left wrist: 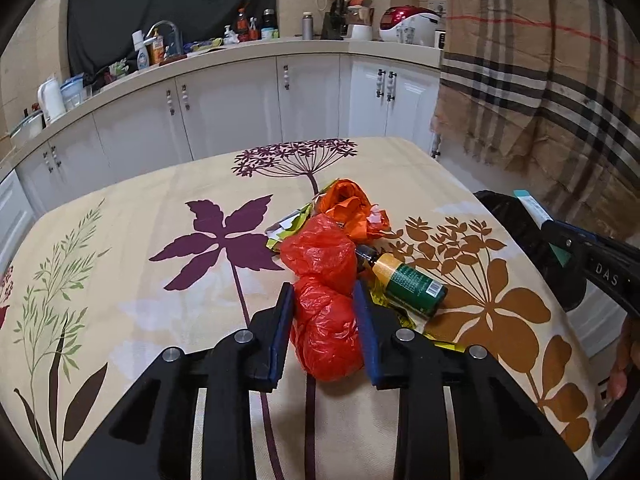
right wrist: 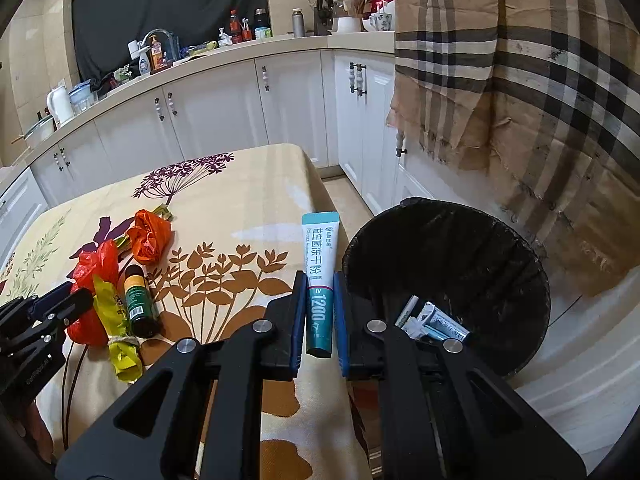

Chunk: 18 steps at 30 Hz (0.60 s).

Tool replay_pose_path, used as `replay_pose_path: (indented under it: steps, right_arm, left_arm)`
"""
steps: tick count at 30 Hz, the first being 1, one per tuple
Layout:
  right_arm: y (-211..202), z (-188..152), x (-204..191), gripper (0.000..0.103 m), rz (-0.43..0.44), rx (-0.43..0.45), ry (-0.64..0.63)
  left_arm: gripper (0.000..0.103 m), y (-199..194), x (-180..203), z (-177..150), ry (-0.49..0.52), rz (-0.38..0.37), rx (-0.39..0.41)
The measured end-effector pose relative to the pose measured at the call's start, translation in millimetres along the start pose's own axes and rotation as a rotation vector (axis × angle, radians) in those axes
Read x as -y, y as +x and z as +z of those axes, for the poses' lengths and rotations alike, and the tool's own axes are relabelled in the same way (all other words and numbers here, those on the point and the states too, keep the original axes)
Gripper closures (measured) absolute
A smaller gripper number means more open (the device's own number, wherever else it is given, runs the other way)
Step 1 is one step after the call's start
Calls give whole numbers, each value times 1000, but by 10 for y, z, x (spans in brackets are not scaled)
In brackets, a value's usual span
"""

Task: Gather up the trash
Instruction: 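Grasp the red plastic bag with the left gripper, then carry both items to the black bin and open both grippers over it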

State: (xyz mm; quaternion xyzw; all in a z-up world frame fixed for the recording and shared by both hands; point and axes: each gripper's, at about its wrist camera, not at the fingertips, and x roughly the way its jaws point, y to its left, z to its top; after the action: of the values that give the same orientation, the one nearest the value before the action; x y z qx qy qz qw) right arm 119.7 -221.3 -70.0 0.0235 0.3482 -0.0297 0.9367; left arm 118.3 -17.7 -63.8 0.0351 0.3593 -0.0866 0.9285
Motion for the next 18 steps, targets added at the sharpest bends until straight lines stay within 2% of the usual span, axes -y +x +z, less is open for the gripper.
replay_pose_path:
  steps: [4,8,13,18]
  right_arm:
    - [-15,-18,-23,90,3,4,-1]
    - [-46,-23,-47,90,8,14,1]
    - [-98,-12,-75,90,12,32,-2]
    - [-184,24,-82,90,6,65,-6]
  left_arm:
    - [74,-28,-59,-16,-20,-21,7]
    - [75,-105,-112,-23,-22,-6,22]
    - [75,-271,-139,3,-5,42,81]
    - [75,-425,-102,94,13,48,144]
